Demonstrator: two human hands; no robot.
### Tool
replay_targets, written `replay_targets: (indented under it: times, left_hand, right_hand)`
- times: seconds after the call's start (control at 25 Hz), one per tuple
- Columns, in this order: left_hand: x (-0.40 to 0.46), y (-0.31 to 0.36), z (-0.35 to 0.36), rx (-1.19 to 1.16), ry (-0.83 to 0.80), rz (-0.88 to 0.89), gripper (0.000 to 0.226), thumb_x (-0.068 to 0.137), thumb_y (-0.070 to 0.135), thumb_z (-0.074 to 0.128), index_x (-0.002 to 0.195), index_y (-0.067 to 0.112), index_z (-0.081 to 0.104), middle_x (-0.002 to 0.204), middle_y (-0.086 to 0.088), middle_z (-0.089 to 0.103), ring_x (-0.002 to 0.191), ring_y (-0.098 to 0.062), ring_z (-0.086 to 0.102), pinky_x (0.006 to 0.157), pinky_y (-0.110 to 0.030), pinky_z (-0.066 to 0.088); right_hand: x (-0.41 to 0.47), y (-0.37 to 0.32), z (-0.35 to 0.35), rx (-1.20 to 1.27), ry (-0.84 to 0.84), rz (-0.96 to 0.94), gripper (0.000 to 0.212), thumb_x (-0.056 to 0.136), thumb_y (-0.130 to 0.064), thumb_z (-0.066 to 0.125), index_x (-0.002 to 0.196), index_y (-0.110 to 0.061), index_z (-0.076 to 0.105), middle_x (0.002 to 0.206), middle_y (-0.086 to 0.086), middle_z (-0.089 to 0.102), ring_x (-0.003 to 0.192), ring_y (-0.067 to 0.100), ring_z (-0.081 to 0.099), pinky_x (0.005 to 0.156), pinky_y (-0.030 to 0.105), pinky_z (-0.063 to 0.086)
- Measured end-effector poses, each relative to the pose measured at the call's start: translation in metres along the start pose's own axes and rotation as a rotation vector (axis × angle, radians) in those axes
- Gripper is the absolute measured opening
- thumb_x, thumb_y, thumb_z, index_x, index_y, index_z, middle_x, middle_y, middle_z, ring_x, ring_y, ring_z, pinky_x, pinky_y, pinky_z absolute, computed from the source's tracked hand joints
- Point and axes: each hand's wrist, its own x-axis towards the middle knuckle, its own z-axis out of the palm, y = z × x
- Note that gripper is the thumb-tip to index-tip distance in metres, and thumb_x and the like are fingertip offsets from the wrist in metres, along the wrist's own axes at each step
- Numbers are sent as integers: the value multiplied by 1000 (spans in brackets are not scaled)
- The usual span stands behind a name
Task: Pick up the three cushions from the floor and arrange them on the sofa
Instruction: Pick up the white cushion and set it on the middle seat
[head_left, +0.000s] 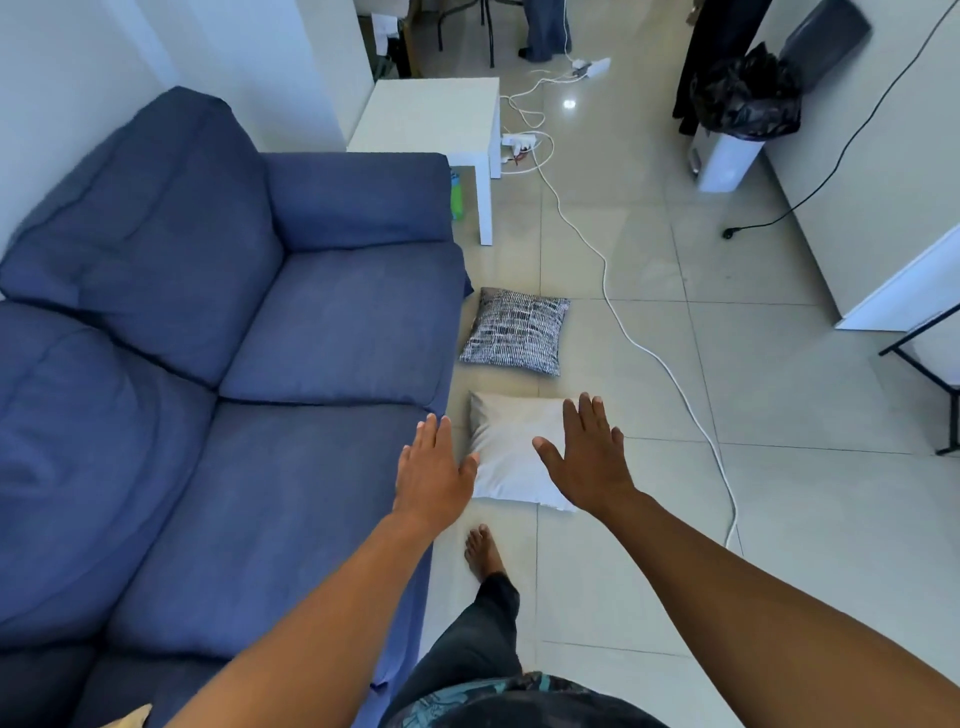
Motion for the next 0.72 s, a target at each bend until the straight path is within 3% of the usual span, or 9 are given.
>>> replay_targets:
  times: [0.44,0.72]
  left_hand:
    - [175,0,11,19,-208,-21,75,109,42,45,168,8,14,177,-13,10,163,-28,14,131,-49,17]
    - [263,-13,81,5,-309,-151,74,109,42,46,167,8,16,177,-13,15,163,-28,18,127,-46,22]
  right_hand:
    - [150,15,10,58,-153,168,78,110,-52,40,167,-7,13,178,16,2,166,31,-3,131,55,14]
    - [249,66,76,107,-280,241,78,109,-49,44,167,-4,16,177,19,7,165,32,2,131,54,16]
